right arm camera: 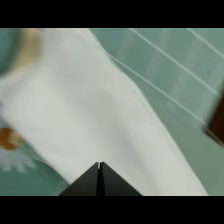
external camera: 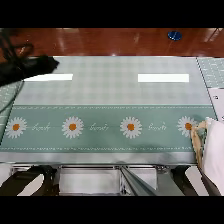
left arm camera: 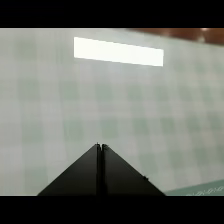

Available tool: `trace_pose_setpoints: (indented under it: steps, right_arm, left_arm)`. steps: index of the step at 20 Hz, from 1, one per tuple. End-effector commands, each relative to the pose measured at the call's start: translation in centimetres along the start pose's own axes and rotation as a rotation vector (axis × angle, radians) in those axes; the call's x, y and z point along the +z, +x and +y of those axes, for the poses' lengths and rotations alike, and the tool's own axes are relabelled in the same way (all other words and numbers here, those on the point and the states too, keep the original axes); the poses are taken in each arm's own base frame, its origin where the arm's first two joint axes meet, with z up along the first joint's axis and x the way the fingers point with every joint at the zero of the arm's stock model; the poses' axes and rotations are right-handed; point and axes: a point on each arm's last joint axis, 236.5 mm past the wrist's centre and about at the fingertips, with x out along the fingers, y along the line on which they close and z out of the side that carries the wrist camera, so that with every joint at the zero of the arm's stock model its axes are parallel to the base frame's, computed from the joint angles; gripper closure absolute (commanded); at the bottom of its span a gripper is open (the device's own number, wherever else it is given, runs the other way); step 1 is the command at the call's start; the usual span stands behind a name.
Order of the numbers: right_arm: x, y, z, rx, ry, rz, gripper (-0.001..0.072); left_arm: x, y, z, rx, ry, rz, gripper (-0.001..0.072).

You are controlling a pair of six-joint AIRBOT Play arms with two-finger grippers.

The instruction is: Fold the shirts.

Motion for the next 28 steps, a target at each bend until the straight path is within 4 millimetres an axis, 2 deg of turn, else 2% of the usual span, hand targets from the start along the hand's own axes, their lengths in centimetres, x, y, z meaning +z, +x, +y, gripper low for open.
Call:
trace_pose_setpoints:
  steps: [1, 2, 3, 5, 6, 8, 9, 11, 12, 15, 28]
  right_arm:
    - [5.3, -6.2, 19.7, 0.580, -0.280, -0.190, 0.0693]
    - [3.9, -7.0, 24.5, 0.669, -0.411, -0.202, 0.0693]
    - [2.2, -6.4, 27.5, 0.675, -0.531, -0.200, 0.0693]
    - [-1.8, -3.0, 31.5, 0.588, -0.736, -0.132, 0.0693]
    - [-4.0, -0.8, 32.8, 0.526, -0.835, -0.085, 0.0693]
    - [-7.4, 3.7, 34.6, 0.419, -0.947, 0.000, 0.0693]
    - [-8.6, 5.6, 35.2, 0.373, -0.975, 0.034, 0.0693]
    - [-10.5, 8.1, 36.0, 0.339, -1.022, 0.094, 0.0693]
    - [-10.9, 8.7, 36.2, 0.336, -1.026, 0.109, 0.0692]
    - [-11.0, 8.7, 36.4, 0.346, -1.022, 0.110, 0.0693]
    - [-11.1, 8.6, 36.5, 0.353, -1.020, 0.111, 0.0692]
  left_arm:
    - [8.2, -4.1, -2.9, -0.034, 0.087, -0.153, 0.0686]
    - [8.3, -4.2, -4.0, -0.056, 0.094, -0.138, 0.0685]
    - [6.6, -3.7, -5.0, -0.082, 0.104, -0.067, 0.0686]
    - [0.6, -1.4, -5.6, -0.104, 0.132, 0.132, 0.0686]
    - [-1.8, 0.4, -4.5, -0.070, 0.159, 0.192, 0.0686]
    - [-5.6, 4.4, 0.4, 0.075, 0.173, 0.300, 0.0686]
    - [-7.7, 5.7, 3.0, 0.143, 0.141, 0.390, 0.0686]
    - [-11.2, 6.6, 5.3, 0.172, 0.075, 0.561, 0.0686]
    - [-12.3, 6.8, 5.8, 0.179, 0.062, 0.606, 0.0685]
    - [-13.1, 6.7, 6.2, 0.184, 0.053, 0.644, 0.0685]
    - [-13.9, 7.3, 6.7, 0.190, 0.047, 0.667, 0.0685]
